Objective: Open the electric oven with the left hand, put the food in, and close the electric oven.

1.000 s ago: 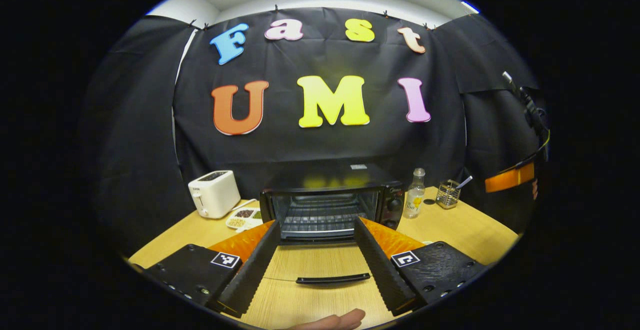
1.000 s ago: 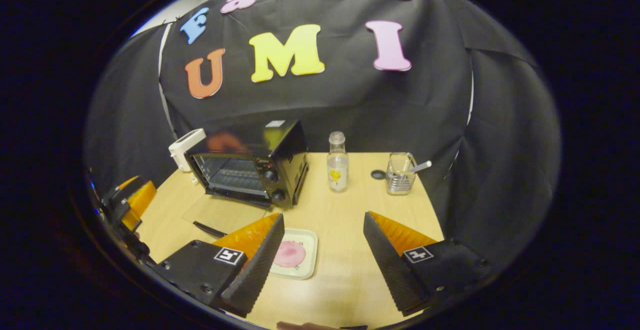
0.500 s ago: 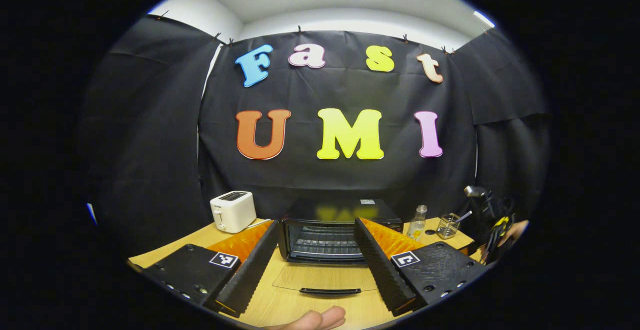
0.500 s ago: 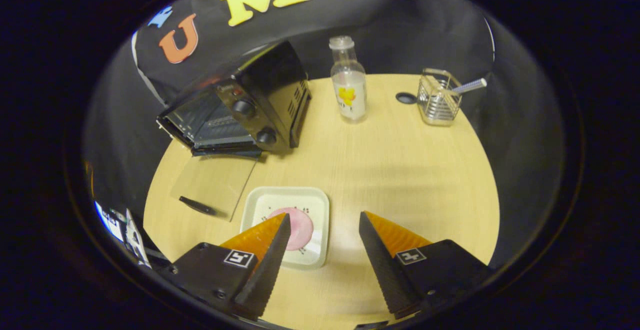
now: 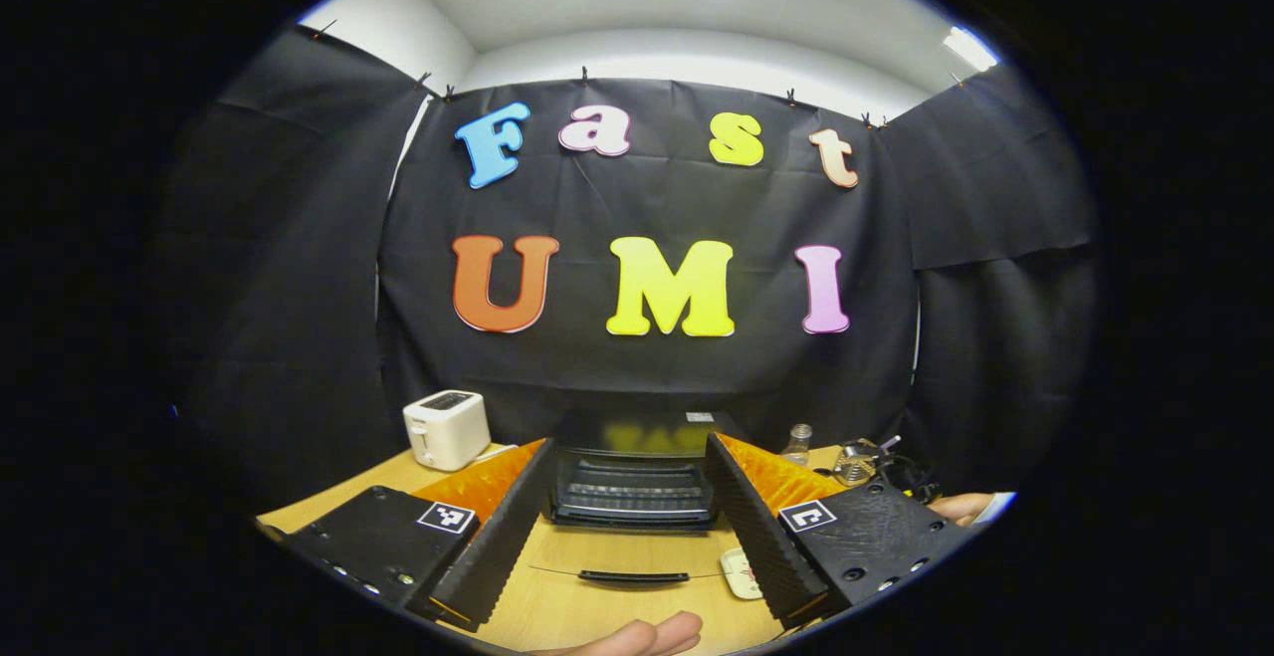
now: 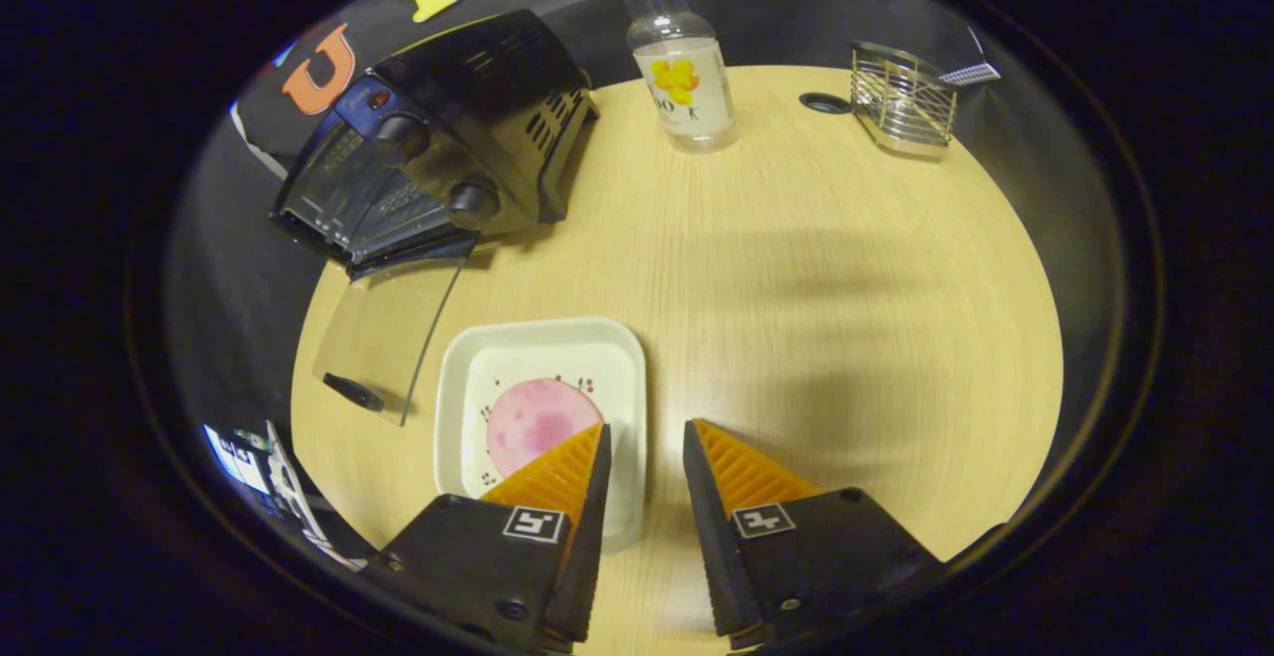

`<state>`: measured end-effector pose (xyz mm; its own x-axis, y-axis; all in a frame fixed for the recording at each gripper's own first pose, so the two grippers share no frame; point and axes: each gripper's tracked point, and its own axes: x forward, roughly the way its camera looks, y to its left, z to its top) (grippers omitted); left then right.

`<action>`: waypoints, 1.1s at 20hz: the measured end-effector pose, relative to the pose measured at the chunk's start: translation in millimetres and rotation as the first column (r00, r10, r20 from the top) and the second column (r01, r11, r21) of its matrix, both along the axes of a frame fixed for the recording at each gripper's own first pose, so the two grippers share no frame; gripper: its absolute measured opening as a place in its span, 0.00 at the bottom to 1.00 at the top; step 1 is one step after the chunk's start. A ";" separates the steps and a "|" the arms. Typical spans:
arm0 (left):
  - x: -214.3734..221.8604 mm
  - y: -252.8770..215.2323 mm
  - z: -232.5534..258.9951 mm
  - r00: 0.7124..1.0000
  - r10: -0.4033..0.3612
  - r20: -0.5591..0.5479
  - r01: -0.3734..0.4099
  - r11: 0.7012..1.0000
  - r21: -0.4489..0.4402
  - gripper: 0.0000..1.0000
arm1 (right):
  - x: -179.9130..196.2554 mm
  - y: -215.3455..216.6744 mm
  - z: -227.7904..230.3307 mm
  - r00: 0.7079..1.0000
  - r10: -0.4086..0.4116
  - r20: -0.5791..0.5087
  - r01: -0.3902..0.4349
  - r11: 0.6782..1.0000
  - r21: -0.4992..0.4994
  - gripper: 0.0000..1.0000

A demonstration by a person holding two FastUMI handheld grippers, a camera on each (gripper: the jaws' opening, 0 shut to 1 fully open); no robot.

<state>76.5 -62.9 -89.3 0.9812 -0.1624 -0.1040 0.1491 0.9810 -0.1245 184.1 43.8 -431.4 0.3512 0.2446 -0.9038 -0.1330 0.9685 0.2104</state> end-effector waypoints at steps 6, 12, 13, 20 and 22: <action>4.8 6.7 -0.4 1.000 0.025 0.007 -0.025 0.999 0.028 0.95 | -3.6 1.3 -6.2 1.000 -0.009 0.021 0.007 0.995 0.104 0.01; 1.4 12.1 -2.0 0.999 0.032 0.006 -0.033 0.998 0.061 0.95 | -10.2 -9.5 2.0 0.997 -0.075 -0.002 0.073 0.968 0.238 0.04; 0.7 14.5 -1.6 0.999 0.037 0.012 -0.037 0.997 0.070 0.95 | -9.2 -12.2 7.3 0.995 -0.100 -0.016 0.101 0.957 0.273 0.04; -2.0 25.6 -6.4 0.999 0.047 0.014 -0.048 0.997 0.068 0.95 | -3.3 -19.2 29.1 0.993 -0.115 0.038 0.100 0.954 0.282 0.00; -1.9 26.5 -10.1 0.999 0.044 0.004 -0.044 0.997 0.060 0.95 | -5.7 -18.2 21.4 0.995 -0.097 0.030 0.087 0.968 0.235 0.04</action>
<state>74.6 -36.4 -99.4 0.9876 -0.1124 -0.1095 0.1058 0.9923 -0.0651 178.5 25.5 -410.0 0.4178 0.4117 -0.8099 -0.0591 0.9018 0.4280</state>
